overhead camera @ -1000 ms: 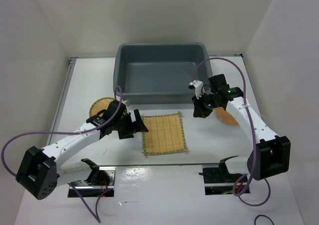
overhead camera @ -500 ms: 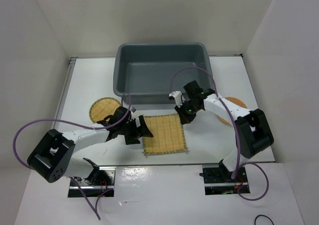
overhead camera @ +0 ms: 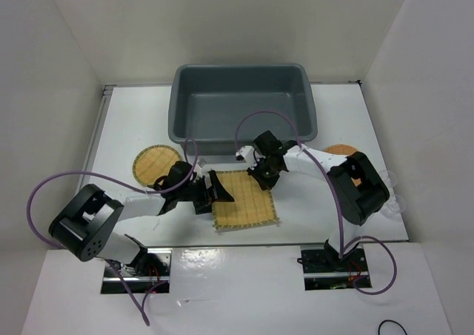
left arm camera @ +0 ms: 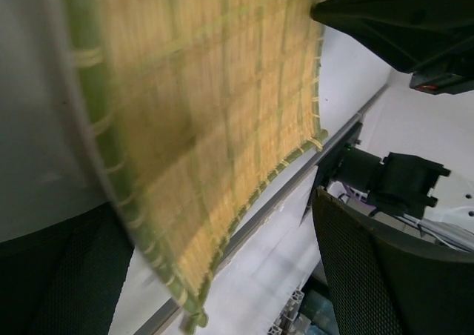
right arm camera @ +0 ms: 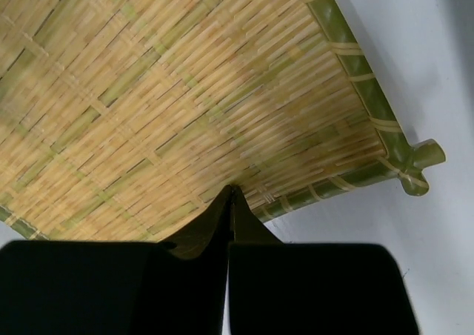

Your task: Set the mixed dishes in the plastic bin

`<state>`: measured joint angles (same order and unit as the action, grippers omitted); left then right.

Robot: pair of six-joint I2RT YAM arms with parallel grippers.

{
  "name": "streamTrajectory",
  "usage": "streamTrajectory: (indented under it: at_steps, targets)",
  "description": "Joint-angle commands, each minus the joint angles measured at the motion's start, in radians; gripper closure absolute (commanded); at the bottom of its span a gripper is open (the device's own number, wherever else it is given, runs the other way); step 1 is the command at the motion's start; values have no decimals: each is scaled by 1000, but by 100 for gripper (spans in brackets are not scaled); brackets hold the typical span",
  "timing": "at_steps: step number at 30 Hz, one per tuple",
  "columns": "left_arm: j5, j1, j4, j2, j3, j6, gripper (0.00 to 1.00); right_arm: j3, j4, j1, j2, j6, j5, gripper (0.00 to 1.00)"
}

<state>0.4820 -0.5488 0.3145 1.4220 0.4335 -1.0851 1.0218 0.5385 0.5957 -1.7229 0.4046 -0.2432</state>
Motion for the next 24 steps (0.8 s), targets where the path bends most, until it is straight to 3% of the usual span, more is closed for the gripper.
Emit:
streamTrajectory:
  at_steps: [1,9,11,12,15,16,19,24]
  targets:
    - [25,-5,89,60,-47,-7,0,-29,-46,26,-83,-3,58,100]
    - [122,-25,443,257,-78,-79,1,-20,-46,26,-83,-3,48,100]
    - [122,-34,471,287,-78,-88,18,-20,-37,26,-83,7,48,100]
    - [133,-34,471,298,-69,-88,53,-20,-37,26,-83,7,48,100]
    - [144,-34,471,289,-68,-88,93,-29,-37,26,-61,7,48,100]
    - [144,-34,454,276,-78,-88,98,-29,-37,26,-61,7,48,100]
    - [123,-54,353,180,-78,-79,100,-29,-26,26,-27,7,39,100]
    - [5,-106,-119,-96,36,20,100,-29,32,26,150,7,73,100]
